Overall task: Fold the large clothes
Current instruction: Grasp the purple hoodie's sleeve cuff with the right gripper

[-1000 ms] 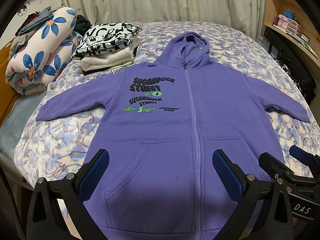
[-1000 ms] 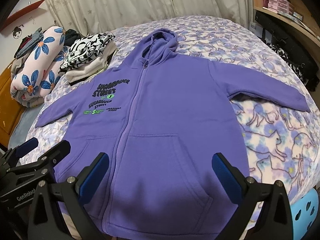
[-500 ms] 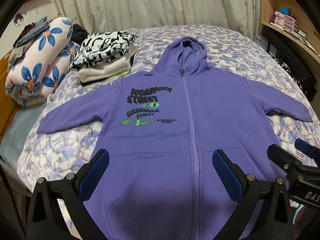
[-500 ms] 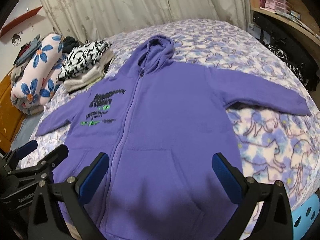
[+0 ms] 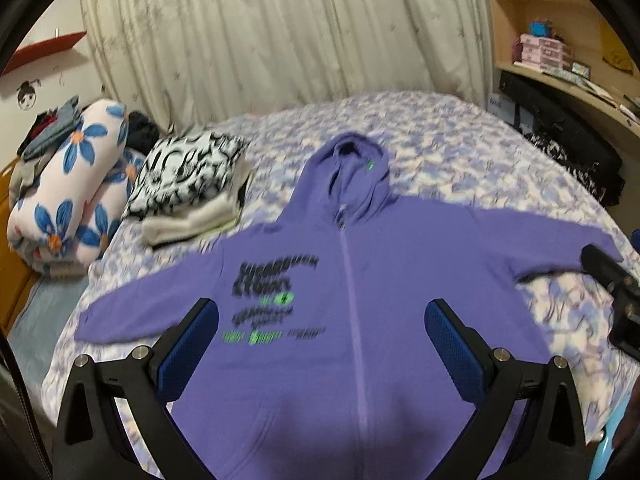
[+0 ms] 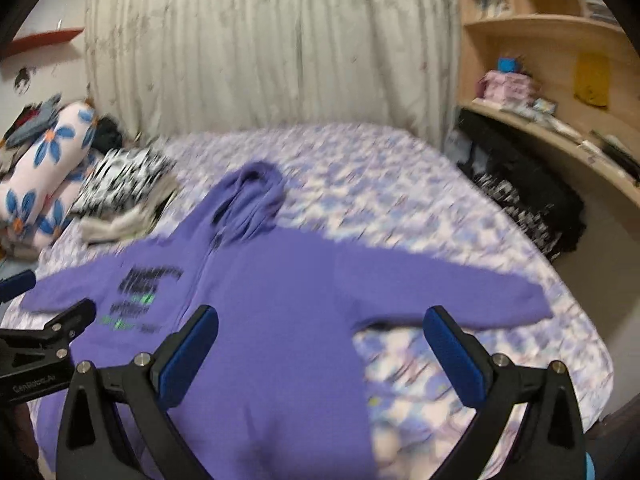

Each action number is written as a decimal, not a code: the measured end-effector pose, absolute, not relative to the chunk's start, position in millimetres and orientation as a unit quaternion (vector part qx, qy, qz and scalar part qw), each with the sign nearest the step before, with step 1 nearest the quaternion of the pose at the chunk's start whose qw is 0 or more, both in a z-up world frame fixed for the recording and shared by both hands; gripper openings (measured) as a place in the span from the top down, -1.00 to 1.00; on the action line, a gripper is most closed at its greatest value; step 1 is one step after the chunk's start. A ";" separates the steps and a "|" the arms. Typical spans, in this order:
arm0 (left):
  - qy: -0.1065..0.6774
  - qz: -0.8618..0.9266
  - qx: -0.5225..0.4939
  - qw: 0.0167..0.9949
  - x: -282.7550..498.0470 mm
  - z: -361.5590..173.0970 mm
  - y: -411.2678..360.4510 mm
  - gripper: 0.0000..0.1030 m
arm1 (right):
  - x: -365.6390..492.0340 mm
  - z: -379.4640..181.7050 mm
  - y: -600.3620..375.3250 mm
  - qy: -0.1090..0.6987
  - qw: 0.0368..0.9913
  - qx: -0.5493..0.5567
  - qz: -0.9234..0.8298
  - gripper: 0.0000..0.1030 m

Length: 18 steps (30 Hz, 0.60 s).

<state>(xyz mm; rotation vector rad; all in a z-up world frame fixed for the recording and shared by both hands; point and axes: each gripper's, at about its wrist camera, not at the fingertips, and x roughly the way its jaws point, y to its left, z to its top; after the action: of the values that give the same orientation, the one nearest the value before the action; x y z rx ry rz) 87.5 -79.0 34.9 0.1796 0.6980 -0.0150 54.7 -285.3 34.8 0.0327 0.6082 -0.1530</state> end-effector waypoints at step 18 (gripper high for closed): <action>0.365 -0.073 0.074 0.925 202.3 -15.7 -182.6 -0.98 | 100.1 -46.7 -458.0 0.371 0.894 0.170 -0.187 -0.76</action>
<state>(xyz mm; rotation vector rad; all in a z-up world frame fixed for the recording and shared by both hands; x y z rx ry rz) 202.3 -182.6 -15.7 0.1521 0.7488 -0.1490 100.1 -458.0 -46.7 0.3525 0.7693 -0.3873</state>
